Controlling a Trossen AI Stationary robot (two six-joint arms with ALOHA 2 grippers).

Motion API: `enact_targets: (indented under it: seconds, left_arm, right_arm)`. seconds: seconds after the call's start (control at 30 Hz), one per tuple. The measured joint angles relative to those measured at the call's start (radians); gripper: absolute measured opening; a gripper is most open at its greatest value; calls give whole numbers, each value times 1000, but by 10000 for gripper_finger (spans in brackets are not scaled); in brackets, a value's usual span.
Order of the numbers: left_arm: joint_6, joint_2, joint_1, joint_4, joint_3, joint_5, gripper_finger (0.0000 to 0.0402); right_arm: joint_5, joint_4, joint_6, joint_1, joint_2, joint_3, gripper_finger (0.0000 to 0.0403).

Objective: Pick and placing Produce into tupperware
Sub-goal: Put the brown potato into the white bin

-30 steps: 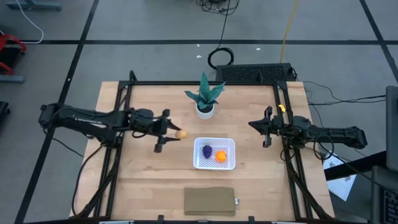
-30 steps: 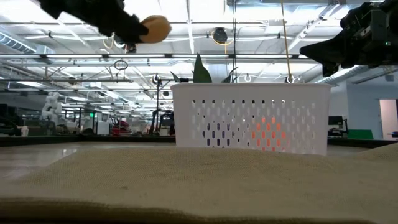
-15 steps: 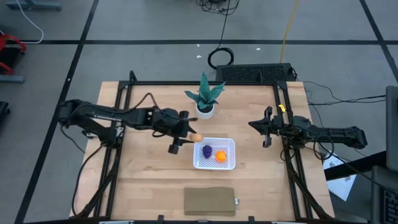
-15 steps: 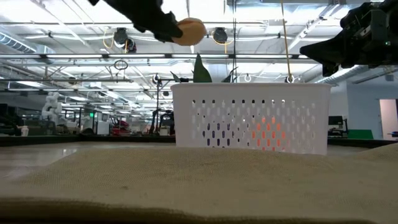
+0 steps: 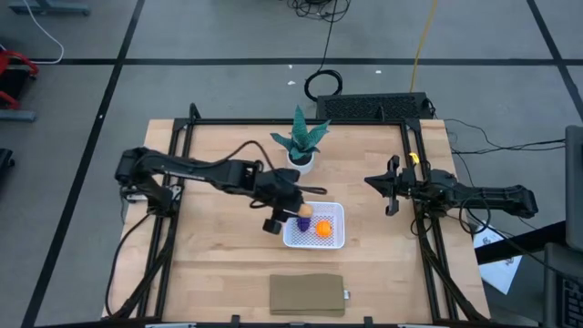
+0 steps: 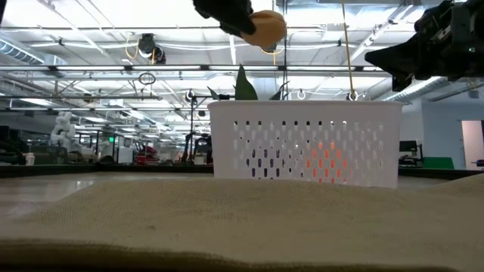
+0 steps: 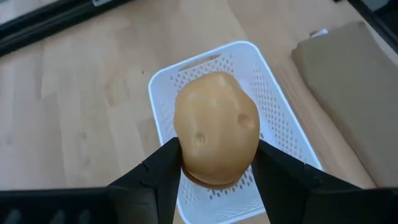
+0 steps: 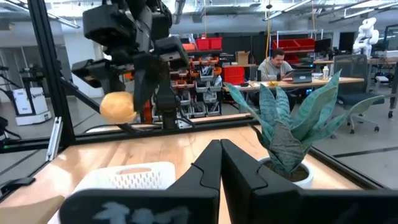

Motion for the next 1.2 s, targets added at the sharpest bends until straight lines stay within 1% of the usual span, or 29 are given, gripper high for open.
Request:
enact_targets:
  seconds: [0.17,0.3,0.4,0.5,0.83,1.07,1.2]
  left_arm:
    - [-22,93,-10,-136,139,-6,179]
    - [-21,163,-12,-214,197,-8,179]
    - [-5,204,-15,-226,200,-49,179]
    - [17,234,-24,-223,200,-68,179]
    - [27,294,-32,-194,201,-67,179]
    - [28,313,-46,-160,201,-40,179]
    - [54,321,-56,-139,202,-40,179]
  right_arm:
    - [0,1,0,0,0,0,0]
    - [0,0,0,0,0,0,0]
    - [0,-2,0,0,1,0,0]
    - [0,-4,4,0,1,0,0]
    - [0,-2,11,0,2,0,0]
    - [0,8,10,0,6,0,0]
    - [0,7,9,0,7,0,0]
